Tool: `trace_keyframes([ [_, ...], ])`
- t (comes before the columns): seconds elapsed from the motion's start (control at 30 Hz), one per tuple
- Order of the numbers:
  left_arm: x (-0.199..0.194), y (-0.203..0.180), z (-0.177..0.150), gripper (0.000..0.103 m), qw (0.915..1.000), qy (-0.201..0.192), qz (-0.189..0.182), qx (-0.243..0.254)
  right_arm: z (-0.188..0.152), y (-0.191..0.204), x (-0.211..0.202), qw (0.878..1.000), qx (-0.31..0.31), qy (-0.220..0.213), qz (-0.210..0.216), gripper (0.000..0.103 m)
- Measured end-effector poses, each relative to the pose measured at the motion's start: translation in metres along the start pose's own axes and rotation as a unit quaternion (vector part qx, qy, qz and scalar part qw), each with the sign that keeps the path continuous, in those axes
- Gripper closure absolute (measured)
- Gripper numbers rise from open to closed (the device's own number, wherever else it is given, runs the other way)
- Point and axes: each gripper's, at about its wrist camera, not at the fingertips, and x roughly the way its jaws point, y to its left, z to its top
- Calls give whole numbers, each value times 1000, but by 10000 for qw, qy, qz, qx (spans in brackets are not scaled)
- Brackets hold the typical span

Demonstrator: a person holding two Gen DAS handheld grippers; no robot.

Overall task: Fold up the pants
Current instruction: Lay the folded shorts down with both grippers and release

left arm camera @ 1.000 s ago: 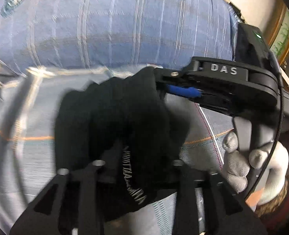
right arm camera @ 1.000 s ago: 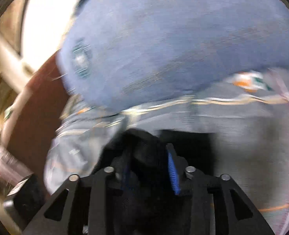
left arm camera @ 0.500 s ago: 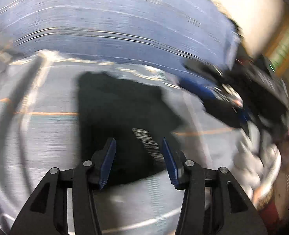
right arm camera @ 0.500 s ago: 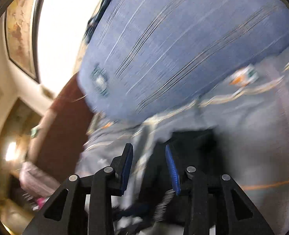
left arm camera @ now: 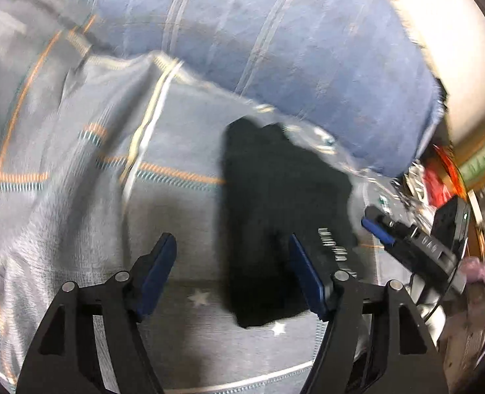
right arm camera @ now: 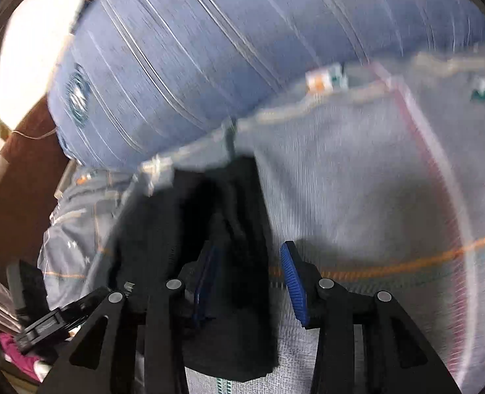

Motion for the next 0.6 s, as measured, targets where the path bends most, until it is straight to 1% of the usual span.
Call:
trace_keyframes([
  [0.03,3,-6,4,33,10000,-58,33,61,2,6,-6,9997,1,-26,230,59],
  [0.07,1,-9,4,33,9999,-115,57,104,5,12,-8,9994,-34,-6,331,59],
  [0.13,-2,-12,8,33,9995,-210,123,216,3,27,-5,9992,-188,148,334,59],
  [0.17,1,-12,12,33,9988,-243,279,326,0,32,-1,9986,-214,286,378,59],
  [0.23,5,-5,21,33,9960,-330,724,415,-10,37,16,9970,-219,712,224,59],
  [0.3,11,8,31,33,9924,-427,1073,414,-18,40,29,9959,-198,874,153,58],
  [0.33,18,19,38,33,9877,-454,1438,402,-23,41,33,9954,-188,924,174,58],
  [0.37,26,31,41,33,9847,-417,1657,332,-24,41,36,9949,-177,963,246,71],
  [0.4,33,48,45,33,9830,-297,1806,156,-25,40,40,9932,-123,1074,426,93],
  [0.43,37,60,46,33,9825,-206,1853,19,-26,39,40,9922,-65,1121,532,93],
  [0.47,40,73,45,34,9820,-104,1879,-163,-25,38,36,9927,-77,1073,541,95],
  [0.53,38,93,40,34,9848,-7,1673,-471,-21,38,23,9954,-186,834,425,99],
  [0.6,27,99,37,34,9882,-37,1389,-643,-13,31,11,9971,-204,661,306,100],
])
